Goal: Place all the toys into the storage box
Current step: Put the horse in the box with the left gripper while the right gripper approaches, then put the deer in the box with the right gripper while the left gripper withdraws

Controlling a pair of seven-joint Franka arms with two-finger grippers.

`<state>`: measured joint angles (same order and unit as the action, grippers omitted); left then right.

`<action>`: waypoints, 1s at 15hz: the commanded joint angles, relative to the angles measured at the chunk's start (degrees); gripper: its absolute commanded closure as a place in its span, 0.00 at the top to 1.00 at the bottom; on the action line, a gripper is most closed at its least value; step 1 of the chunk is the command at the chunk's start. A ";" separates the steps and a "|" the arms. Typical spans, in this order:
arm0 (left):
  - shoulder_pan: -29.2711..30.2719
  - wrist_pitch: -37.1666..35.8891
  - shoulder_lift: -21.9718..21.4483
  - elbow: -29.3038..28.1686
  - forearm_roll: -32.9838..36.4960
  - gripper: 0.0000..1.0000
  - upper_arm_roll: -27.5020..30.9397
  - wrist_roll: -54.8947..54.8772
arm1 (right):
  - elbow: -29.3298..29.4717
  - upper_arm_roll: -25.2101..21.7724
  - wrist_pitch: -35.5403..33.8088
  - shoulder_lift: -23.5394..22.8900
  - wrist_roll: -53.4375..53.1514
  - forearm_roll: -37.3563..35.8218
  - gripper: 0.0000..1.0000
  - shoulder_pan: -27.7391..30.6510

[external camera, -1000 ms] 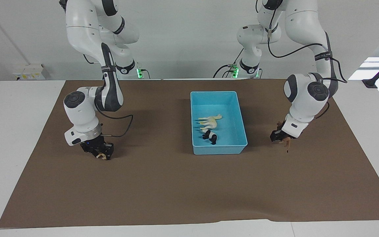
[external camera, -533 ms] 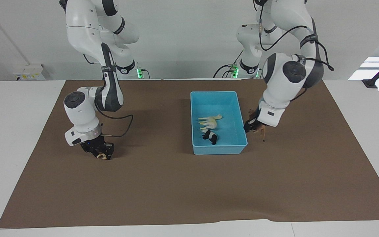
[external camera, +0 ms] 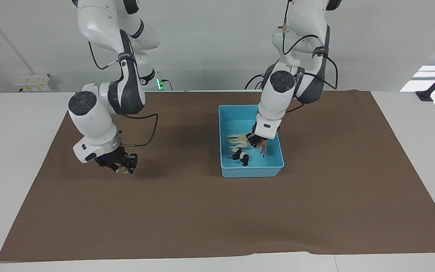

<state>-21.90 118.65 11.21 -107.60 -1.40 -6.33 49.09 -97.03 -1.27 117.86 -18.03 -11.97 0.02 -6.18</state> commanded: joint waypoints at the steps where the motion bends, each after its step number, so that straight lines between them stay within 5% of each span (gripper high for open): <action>1: 0.71 -1.05 -5.22 -0.51 -0.53 1.00 0.70 -0.13 | 8.76 0.13 -7.27 -2.00 -9.61 0.60 0.00 -5.30; 6: 1.85 -3.07 -10.24 0.28 -0.09 1.00 0.97 -0.22 | 20.11 0.04 -10.72 -6.39 -31.16 0.86 0.00 -19.63; 9: 4.75 2.70 -10.07 0.63 -0.44 1.00 0.88 0.39 | 26.18 -0.31 -11.25 -11.66 -42.13 -0.19 0.00 -28.94; 11: 5.20 2.48 -10.16 0.72 -0.36 1.00 0.97 0.13 | 26.20 -0.14 -9.51 -14.30 -46.03 -3.95 0.00 -33.78; 15: 9.84 -13.06 -12.44 5.01 2.19 1.00 1.14 -15.72 | 20.50 -0.14 -2.75 -16.95 -47.71 -5.55 0.00 -37.32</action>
<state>-15.07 113.37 0.74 -105.33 -0.39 -4.98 41.95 -74.53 -1.02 111.89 -33.83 -59.59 -4.65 -43.73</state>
